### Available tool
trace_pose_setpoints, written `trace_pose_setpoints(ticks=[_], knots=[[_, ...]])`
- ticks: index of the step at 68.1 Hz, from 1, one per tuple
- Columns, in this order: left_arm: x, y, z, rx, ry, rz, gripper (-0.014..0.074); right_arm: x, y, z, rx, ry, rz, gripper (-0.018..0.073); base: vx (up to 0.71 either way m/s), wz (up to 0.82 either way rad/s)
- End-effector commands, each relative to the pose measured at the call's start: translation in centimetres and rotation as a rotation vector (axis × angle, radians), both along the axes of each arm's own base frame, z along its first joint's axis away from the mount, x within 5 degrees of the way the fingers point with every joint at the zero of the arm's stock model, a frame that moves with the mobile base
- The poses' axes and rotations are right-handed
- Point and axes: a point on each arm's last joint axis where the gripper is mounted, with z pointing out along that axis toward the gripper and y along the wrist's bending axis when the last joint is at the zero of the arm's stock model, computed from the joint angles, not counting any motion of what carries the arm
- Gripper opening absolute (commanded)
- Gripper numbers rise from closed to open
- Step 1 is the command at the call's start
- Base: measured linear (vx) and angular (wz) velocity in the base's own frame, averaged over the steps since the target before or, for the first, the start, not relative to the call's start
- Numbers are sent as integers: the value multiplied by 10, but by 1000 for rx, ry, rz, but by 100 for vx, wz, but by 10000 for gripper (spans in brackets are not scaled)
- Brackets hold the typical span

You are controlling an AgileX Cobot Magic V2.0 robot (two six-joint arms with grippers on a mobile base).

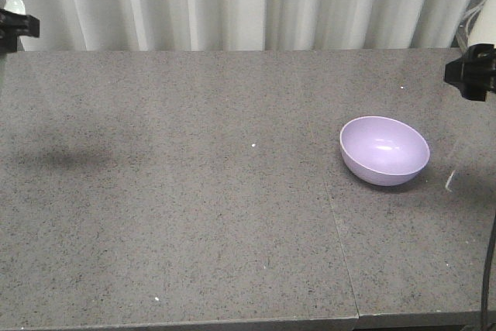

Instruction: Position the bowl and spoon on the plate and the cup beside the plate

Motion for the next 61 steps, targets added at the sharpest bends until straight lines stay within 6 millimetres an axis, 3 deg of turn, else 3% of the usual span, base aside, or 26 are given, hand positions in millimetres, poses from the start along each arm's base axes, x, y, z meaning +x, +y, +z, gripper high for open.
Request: trace_pose_setpoints(ticks=[1,16,26,43,61], knots=[[-15,-1,36,-8,-161,-4,1,15,-4,15,-12,-30,-13,562,0,0],[-22,-4,40,-8,-153,-13,3,61,-8,4,-32,167,-17,562,0,0],[-22,-4,39,-9,-143,-14,3,87,-9,-22,-25,312,-6,562,0,0],[-22,-4,39,-7,-142,-14,3,110,-9,-70,-9,479,5,554,0,0],[-22,-4,39,-6,-142,-14,3,126,-10,-99,-8,505,0,463,0,0]])
